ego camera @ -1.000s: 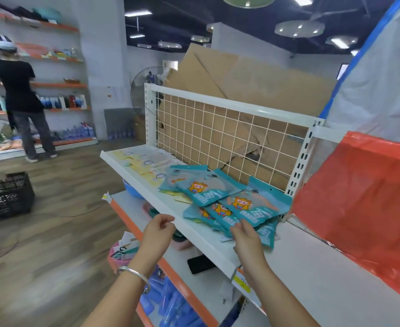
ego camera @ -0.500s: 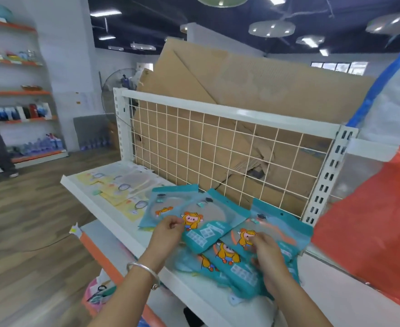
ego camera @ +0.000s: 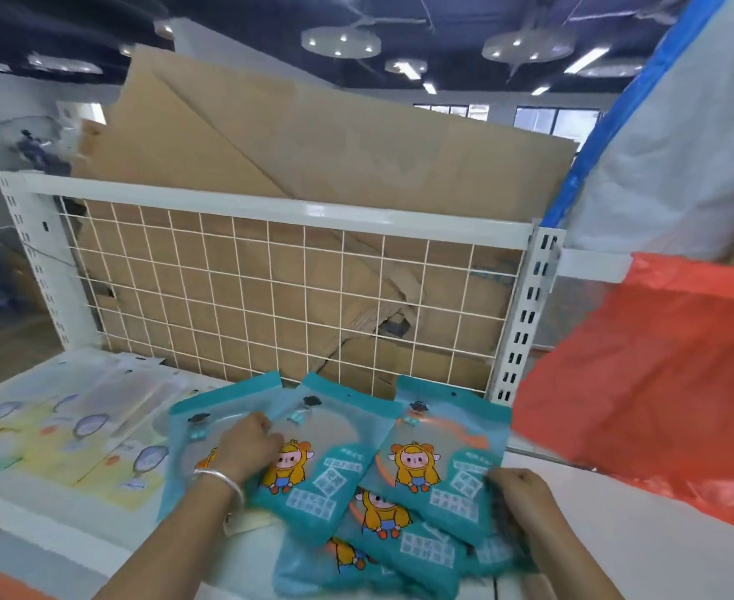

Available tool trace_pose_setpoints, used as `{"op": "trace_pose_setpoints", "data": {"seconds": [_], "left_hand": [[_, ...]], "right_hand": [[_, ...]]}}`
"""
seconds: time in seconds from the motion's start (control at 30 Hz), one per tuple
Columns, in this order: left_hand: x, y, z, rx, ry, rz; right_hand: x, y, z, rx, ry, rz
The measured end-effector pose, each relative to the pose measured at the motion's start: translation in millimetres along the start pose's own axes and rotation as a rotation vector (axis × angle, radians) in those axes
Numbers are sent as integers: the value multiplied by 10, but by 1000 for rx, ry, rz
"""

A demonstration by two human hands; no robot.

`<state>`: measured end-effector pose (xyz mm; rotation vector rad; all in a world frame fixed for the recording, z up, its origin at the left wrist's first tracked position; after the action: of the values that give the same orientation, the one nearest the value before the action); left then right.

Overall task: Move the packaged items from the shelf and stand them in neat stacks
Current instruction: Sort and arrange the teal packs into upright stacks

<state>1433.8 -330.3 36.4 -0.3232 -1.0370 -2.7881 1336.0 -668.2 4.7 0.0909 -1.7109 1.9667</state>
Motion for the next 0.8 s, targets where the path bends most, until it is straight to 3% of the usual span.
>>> {"op": "trace_pose_setpoints", "data": {"seconds": [0.33, 0.5, 0.6, 0.8], "left_hand": [[-345, -34, 65, -124, -235, 19], [-405, 14, 61, -140, -296, -8], [-420, 19, 17, -38, -416, 17], [-469, 31, 1, -70, -583, -26]], "right_hand": [[136, -97, -165, -177, 30, -115], [154, -79, -246, -184, 30, -114], [174, -66, -274, -168, 24, -107], [294, -30, -235, -135, 86, -89]]}}
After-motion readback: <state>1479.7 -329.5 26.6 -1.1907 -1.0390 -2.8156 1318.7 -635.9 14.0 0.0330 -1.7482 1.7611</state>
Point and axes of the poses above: each hand's wrist, its own x-axis away from the middle knuckle, its own z-axis out of the back of the hand, y = z × x, the point moved 3 cm from there along -x, towards the middle knuckle, and after that the axes turned 8 degrees about -y, right-handed, at the moved point
